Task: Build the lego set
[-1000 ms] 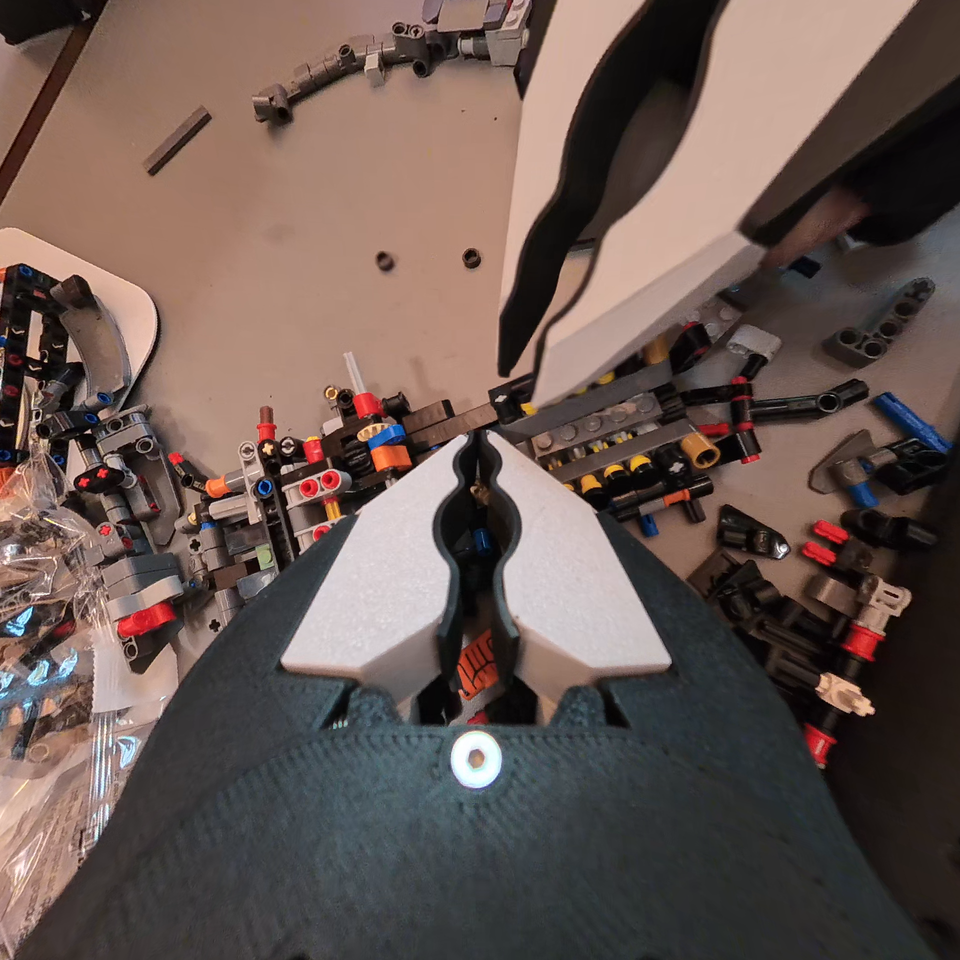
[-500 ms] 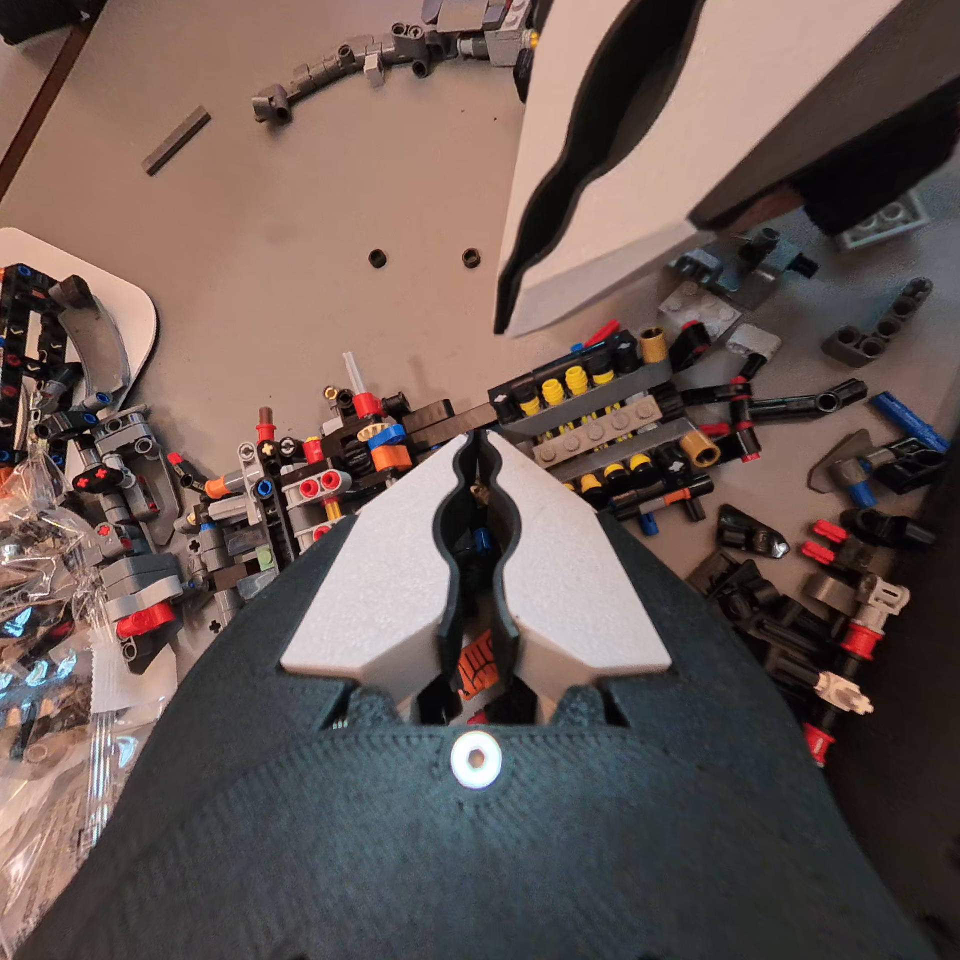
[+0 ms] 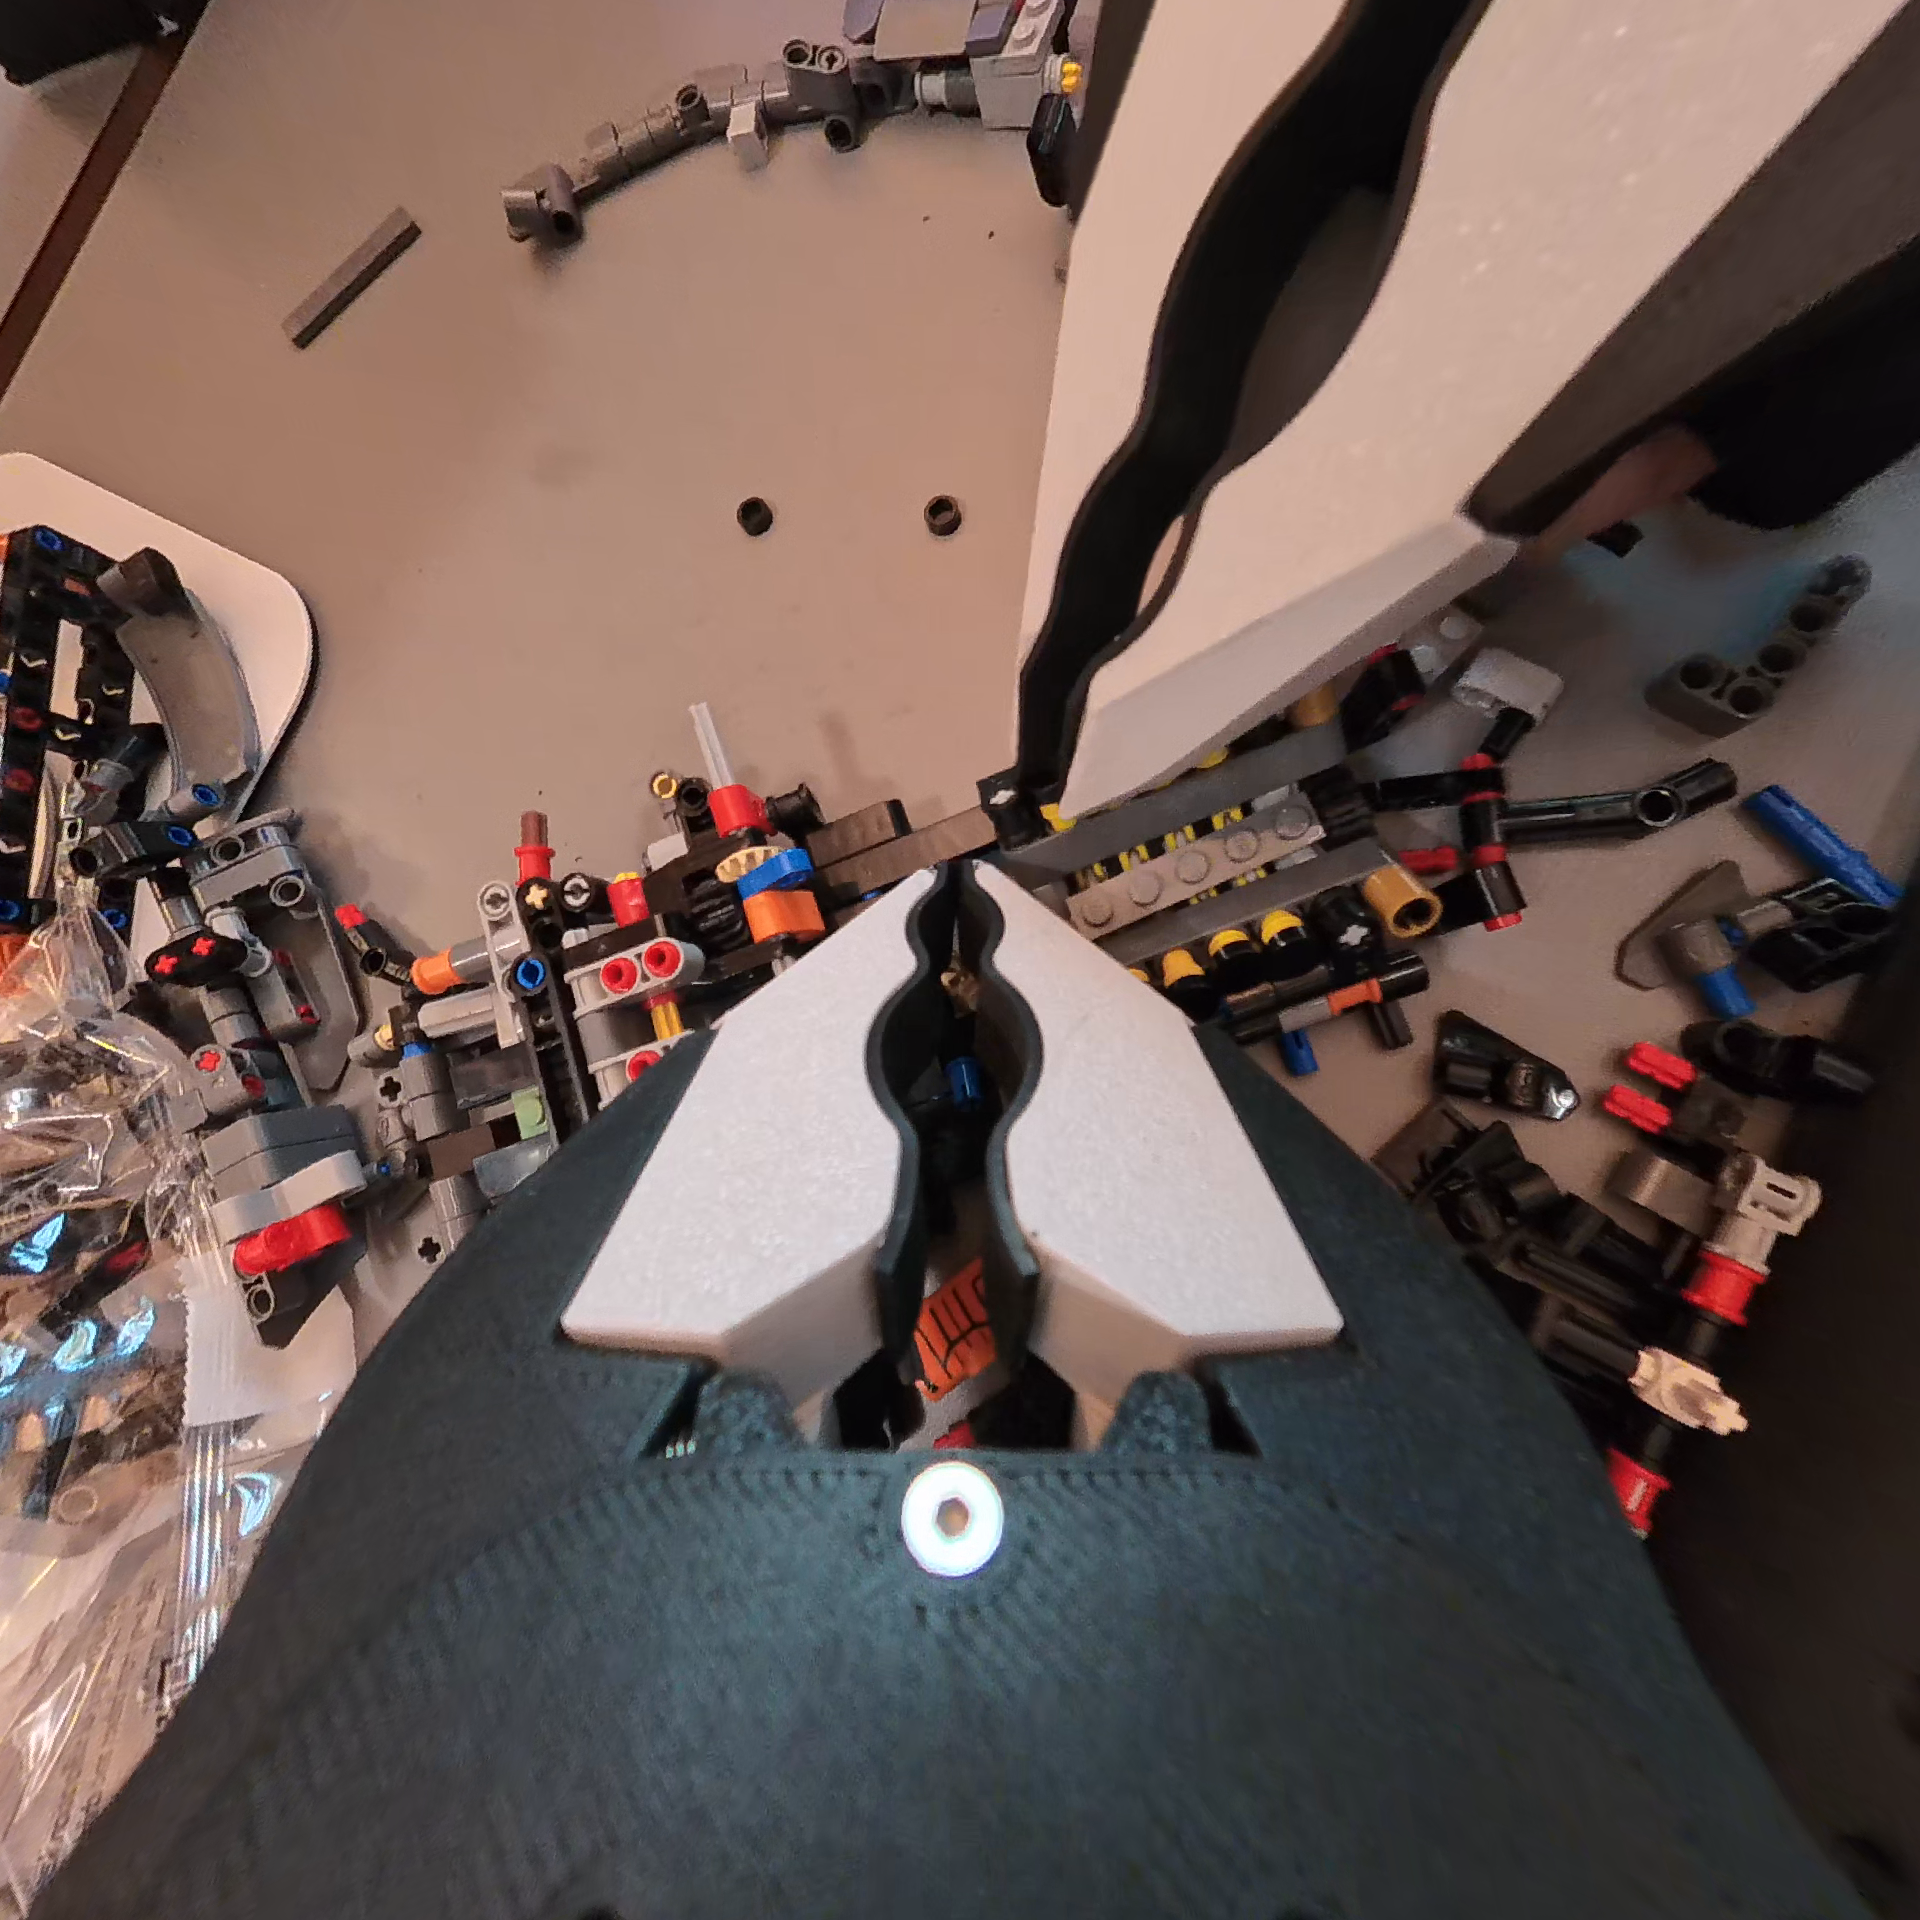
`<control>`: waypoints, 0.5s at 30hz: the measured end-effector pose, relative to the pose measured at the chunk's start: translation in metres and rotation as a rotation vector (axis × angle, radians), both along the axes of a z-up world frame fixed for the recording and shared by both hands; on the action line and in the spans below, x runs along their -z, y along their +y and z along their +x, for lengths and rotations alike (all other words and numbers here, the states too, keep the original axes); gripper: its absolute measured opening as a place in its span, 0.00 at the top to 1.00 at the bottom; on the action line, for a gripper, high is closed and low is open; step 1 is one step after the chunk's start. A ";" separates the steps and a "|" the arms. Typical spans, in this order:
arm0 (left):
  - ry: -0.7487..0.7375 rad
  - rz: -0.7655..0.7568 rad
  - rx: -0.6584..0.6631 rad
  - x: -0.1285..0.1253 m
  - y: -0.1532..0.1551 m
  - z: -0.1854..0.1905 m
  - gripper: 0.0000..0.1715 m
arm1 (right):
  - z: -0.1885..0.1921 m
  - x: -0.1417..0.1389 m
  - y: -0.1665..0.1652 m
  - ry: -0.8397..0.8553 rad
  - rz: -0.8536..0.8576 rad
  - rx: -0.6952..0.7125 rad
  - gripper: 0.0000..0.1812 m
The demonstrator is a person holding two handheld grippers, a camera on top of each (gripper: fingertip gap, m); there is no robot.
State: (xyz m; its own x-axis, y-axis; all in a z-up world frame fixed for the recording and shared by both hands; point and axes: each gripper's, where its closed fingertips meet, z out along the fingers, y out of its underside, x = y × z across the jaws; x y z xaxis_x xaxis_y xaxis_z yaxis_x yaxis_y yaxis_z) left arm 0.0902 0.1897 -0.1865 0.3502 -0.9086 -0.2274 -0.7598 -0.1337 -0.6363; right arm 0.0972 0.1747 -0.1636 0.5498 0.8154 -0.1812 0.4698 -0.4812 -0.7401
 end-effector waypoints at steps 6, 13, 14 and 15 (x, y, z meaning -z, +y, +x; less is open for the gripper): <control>-0.002 -0.001 -0.005 0.000 0.001 0.000 1.00 | 0.001 0.000 0.001 0.065 -0.058 0.027 0.99; -0.006 -0.002 -0.005 0.000 0.001 0.000 1.00 | 0.004 -0.002 0.004 0.148 -0.110 0.075 0.99; -0.008 -0.002 -0.002 0.000 0.001 0.000 1.00 | 0.011 -0.003 0.010 0.100 -0.048 0.111 1.00; -0.010 -0.002 -0.001 0.000 0.001 0.000 1.00 | 0.018 -0.006 0.014 0.025 0.043 0.123 1.00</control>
